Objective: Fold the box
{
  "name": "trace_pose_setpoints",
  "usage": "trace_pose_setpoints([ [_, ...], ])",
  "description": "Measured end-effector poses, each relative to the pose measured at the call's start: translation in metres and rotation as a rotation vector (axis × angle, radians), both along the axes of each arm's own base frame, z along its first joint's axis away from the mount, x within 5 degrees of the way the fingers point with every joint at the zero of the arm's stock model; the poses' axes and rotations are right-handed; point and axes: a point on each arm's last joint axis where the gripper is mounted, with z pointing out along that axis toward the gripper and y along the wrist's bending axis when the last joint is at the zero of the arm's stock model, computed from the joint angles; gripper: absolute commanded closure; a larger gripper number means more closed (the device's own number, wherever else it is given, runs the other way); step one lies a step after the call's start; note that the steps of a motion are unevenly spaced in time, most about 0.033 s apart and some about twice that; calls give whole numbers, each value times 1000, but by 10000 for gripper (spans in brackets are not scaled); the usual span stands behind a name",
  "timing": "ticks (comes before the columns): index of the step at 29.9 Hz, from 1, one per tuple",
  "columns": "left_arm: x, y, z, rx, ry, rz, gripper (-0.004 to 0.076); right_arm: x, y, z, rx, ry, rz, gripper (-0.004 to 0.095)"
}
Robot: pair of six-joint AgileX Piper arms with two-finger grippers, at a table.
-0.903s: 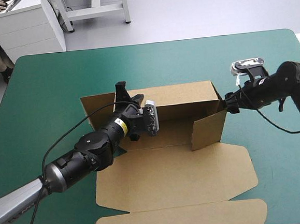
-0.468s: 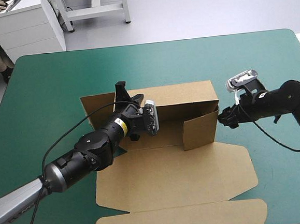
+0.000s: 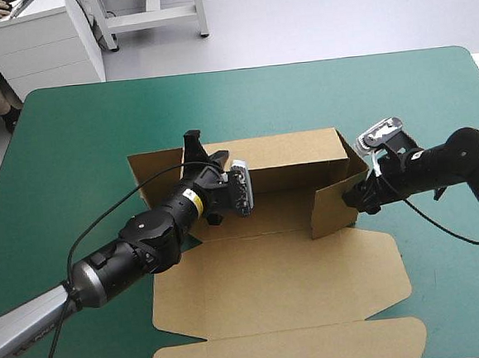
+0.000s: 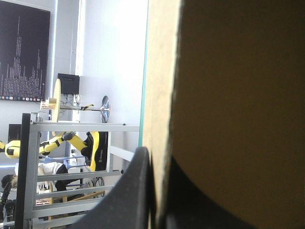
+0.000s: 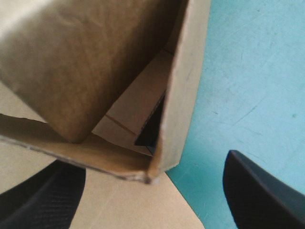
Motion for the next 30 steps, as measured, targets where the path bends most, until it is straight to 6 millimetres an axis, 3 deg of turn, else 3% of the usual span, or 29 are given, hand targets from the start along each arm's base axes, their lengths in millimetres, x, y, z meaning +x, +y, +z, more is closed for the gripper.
trace_pose_setpoints([
  [7, 0, 0, 0, -1, 1, 4, 731, 2, 10, 3, 78, -40, 72, 184],
  [12, 0, 0, 0, 1, 0, 5, 731, 10, 25, -7, 95, -25, 119, 185],
  [23, 0, 1, 0, -4, 5, 12, 731, 18, 39, -5, 102, -142, 108, 194],
  [26, 0, 0, 0, -7, 7, 9, 731, 21, 42, -4, 98, -175, 96, 288],
  [30, 1, 1, -1, -5, 8, 17, 731, 25, 42, -4, 95, -201, 68, 580],
])
